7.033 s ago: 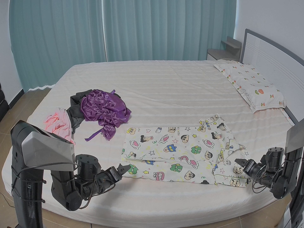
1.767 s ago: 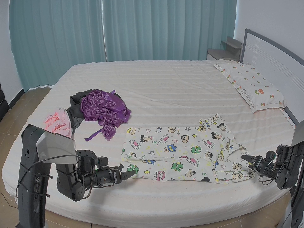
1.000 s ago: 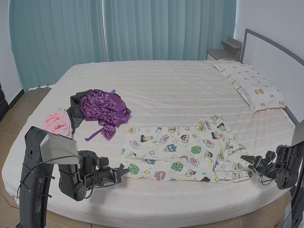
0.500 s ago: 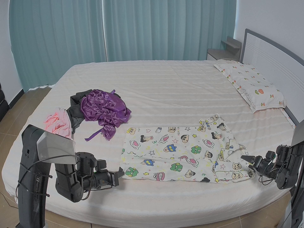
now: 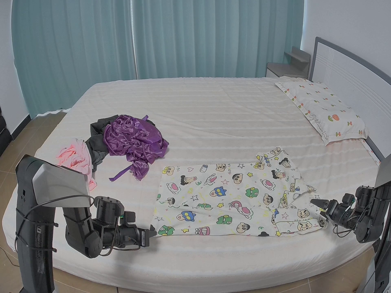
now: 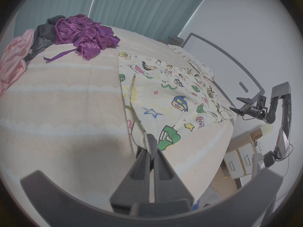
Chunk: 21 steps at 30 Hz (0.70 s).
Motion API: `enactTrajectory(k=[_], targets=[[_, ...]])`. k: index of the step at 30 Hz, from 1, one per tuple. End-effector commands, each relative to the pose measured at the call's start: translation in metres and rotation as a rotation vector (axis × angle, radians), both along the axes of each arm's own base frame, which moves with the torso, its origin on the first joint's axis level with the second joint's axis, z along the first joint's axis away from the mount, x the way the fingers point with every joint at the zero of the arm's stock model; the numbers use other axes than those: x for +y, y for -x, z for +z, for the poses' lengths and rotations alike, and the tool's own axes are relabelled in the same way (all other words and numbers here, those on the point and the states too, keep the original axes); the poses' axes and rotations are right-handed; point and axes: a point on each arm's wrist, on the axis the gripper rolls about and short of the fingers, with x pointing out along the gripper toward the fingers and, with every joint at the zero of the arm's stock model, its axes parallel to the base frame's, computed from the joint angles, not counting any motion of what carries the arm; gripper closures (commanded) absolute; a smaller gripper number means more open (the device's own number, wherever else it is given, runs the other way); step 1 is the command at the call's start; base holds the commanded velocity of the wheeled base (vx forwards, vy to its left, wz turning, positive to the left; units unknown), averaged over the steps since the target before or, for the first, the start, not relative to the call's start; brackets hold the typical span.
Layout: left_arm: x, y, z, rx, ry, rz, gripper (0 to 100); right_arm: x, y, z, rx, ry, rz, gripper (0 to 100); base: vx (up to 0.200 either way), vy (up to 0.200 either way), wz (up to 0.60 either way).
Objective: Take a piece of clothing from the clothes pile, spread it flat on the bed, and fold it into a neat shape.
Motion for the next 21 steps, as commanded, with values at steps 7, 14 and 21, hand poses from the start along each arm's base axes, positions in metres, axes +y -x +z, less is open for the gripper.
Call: enactTrajectory(k=[7, 14, 21], targets=[[-0.001, 0.003, 0.007, 0.003, -0.007, -0.009, 100, 0.000, 0.000, 0.001, -0.013, 0.003, 0.001, 0, 0.000, 0.000, 0.00], [0.000, 0.003, 0.006, 0.000, -0.020, -0.017, 0, -0.001, -0.001, 0.001, -0.016, 0.004, -0.001, 0, 0.000, 0.000, 0.00], [0.002, -0.009, 0.011, -0.046, 0.001, 0.006, 0, -0.001, -0.001, 0.002, -0.018, 0.006, 0.000, 0, 0.000, 0.000, 0.00]])
